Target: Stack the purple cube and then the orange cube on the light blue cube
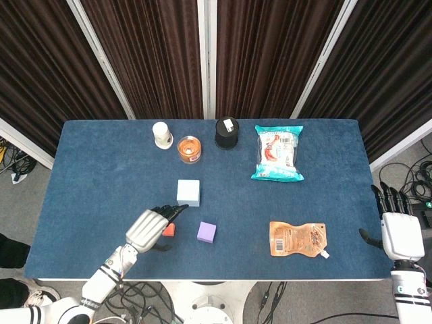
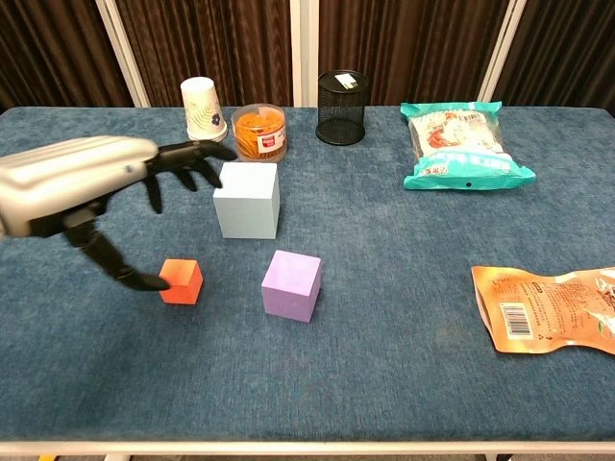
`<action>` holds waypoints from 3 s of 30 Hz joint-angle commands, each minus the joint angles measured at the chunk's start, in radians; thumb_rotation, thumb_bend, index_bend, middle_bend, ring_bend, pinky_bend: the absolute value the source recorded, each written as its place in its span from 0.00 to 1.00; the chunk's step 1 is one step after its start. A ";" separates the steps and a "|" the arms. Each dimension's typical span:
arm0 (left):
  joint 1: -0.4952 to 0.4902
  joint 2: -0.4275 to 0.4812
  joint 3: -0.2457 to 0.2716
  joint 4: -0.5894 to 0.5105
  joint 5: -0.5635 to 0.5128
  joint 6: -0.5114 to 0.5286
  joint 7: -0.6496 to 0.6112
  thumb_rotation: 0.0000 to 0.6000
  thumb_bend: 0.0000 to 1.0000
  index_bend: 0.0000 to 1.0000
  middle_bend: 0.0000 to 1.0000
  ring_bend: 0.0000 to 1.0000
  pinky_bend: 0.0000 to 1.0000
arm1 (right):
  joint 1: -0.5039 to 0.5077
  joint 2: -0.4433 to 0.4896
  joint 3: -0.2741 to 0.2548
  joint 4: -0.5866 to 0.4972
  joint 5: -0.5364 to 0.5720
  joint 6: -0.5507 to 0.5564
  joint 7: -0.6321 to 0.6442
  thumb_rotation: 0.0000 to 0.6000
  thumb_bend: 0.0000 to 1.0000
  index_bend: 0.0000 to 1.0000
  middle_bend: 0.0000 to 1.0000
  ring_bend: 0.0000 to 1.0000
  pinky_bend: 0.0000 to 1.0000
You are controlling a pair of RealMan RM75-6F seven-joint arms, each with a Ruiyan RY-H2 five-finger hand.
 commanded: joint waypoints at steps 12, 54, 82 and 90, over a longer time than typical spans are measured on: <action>-0.088 -0.096 -0.023 0.099 -0.016 -0.032 0.003 1.00 0.08 0.12 0.34 0.28 0.41 | -0.013 0.026 0.022 -0.009 0.027 0.009 0.051 1.00 0.10 0.00 0.00 0.00 0.00; -0.210 -0.296 -0.017 0.340 -0.043 -0.062 -0.015 1.00 0.30 0.37 0.62 0.43 0.56 | -0.052 0.079 0.031 -0.008 -0.034 0.046 0.208 1.00 0.10 0.00 0.00 0.00 0.00; -0.380 0.104 -0.209 0.054 -0.531 -0.214 0.049 1.00 0.31 0.37 0.62 0.44 0.57 | -0.040 0.074 0.027 -0.008 -0.032 0.012 0.204 1.00 0.10 0.00 0.00 0.00 0.00; -0.411 0.061 -0.135 0.134 -0.403 -0.195 0.072 1.00 0.31 0.37 0.62 0.44 0.56 | -0.041 0.076 0.027 -0.014 -0.036 0.018 0.199 1.00 0.10 0.00 0.00 0.00 0.00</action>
